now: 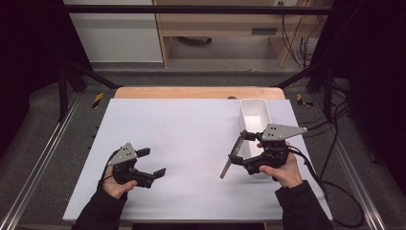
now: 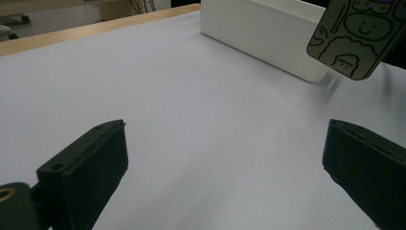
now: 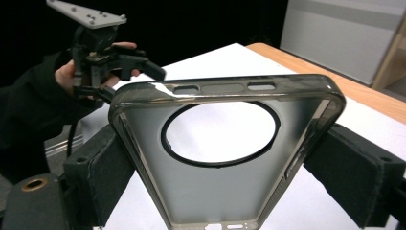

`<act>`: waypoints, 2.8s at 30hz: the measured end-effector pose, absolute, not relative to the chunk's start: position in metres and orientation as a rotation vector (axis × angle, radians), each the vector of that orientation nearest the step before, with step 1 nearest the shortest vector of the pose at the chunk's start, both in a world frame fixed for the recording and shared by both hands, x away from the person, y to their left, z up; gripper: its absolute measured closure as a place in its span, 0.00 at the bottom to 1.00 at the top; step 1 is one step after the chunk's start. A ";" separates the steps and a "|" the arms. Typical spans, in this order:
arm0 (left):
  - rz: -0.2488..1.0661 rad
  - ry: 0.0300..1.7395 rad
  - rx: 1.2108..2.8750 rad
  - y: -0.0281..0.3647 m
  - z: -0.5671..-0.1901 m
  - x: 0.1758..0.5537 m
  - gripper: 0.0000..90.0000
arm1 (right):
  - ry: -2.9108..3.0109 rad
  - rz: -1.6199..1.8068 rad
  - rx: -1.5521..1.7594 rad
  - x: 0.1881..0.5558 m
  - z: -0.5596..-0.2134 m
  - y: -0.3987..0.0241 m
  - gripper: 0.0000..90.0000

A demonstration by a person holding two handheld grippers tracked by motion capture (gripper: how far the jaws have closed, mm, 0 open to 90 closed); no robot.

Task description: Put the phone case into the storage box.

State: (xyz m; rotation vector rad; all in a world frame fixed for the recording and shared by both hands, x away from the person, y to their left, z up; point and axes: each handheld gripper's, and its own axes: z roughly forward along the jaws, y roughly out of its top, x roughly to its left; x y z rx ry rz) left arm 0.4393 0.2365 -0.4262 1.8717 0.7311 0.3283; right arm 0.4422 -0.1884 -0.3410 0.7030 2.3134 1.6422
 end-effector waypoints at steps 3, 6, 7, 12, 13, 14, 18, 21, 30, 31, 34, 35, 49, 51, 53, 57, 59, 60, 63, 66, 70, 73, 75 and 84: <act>0.342 0.755 1.857 0.244 -0.428 0.438 0.01 | 2.305 1.634 0.713 0.443 -0.338 -0.188 0.14; 0.362 0.773 1.843 0.250 -0.430 0.437 0.01 | 2.294 1.622 0.725 0.444 -0.334 -0.187 0.14; 0.376 0.776 1.841 0.251 -0.430 0.436 0.01 | 2.289 1.619 0.734 0.444 -0.333 -0.186 0.14; 0.402 0.795 1.840 0.258 -0.432 0.437 0.01 | 2.259 1.594 0.778 0.447 -0.327 -0.184 0.14; 0.408 0.800 1.839 0.259 -0.433 0.438 0.01 | 2.252 1.592 0.788 0.448 -0.326 -0.184 0.14; 0.409 0.805 1.837 0.260 -0.433 0.438 0.01 | 2.246 1.587 0.799 0.449 -0.325 -0.184 0.14; 0.419 0.820 1.833 0.265 -0.435 0.440 0.01 | 2.221 1.559 0.833 0.451 -0.321 -0.184 0.14; 0.431 0.829 1.837 0.268 -0.436 0.441 0.01 | 2.202 1.553 0.856 0.454 -0.318 -0.185 0.14; 0.436 0.860 1.831 0.277 -0.440 0.444 0.01 | 2.141 1.535 0.913 0.461 -0.307 -0.190 0.14; 0.437 0.861 1.831 0.277 -0.440 0.444 0.01 | 2.133 1.532 0.917 0.461 -0.305 -0.190 0.14; 0.438 0.862 1.833 0.278 -0.441 0.444 0.01 | 2.106 1.528 0.937 0.463 -0.300 -0.192 0.14; 0.437 0.862 1.834 0.278 -0.441 0.444 0.01 | 2.102 1.523 0.940 0.463 -0.299 -0.192 0.14; 0.441 0.866 1.838 0.280 -0.443 0.444 0.01 | 2.006 1.466 1.021 0.473 -0.283 -0.197 0.14; 0.440 0.865 1.840 0.279 -0.443 0.444 0.01 | 1.991 1.459 1.035 0.475 -0.281 -0.198 0.14; 0.440 0.864 1.842 0.279 -0.444 0.445 0.01 | 1.982 1.447 1.043 0.477 -0.280 -0.200 0.14; 0.441 0.862 1.841 0.279 -0.444 0.444 0.01 | 1.958 1.428 1.061 0.481 -0.278 -0.203 0.14; 0.442 0.862 1.841 0.279 -0.444 0.445 0.01 | 1.953 1.418 1.068 0.483 -0.278 -0.204 0.13; 0.442 0.862 1.841 0.279 -0.444 0.445 0.01 | 1.947 1.414 1.077 0.484 -0.277 -0.205 0.13; 0.441 0.861 1.844 0.279 -0.444 0.445 0.01 | 1.932 1.390 1.094 0.489 -0.277 -0.207 0.13; 0.441 0.860 1.845 0.279 -0.444 0.445 0.01 | 1.908 1.372 1.119 0.494 -0.277 -0.209 0.13; 0.440 0.859 1.845 0.279 -0.444 0.445 0.01 | 1.878 1.344 1.151 0.502 -0.276 -0.212 0.13; 0.439 0.857 1.847 0.279 -0.445 0.445 0.01 | 1.864 1.327 1.170 0.507 -0.276 -0.214 0.13; 0.438 0.856 1.847 0.278 -0.445 0.446 0.01 | 1.851 1.314 1.184 0.511 -0.276 -0.215 0.13; 0.436 0.852 1.851 0.278 -0.446 0.446 0.01 | 1.796 1.251 1.243 0.529 -0.275 -0.218 0.13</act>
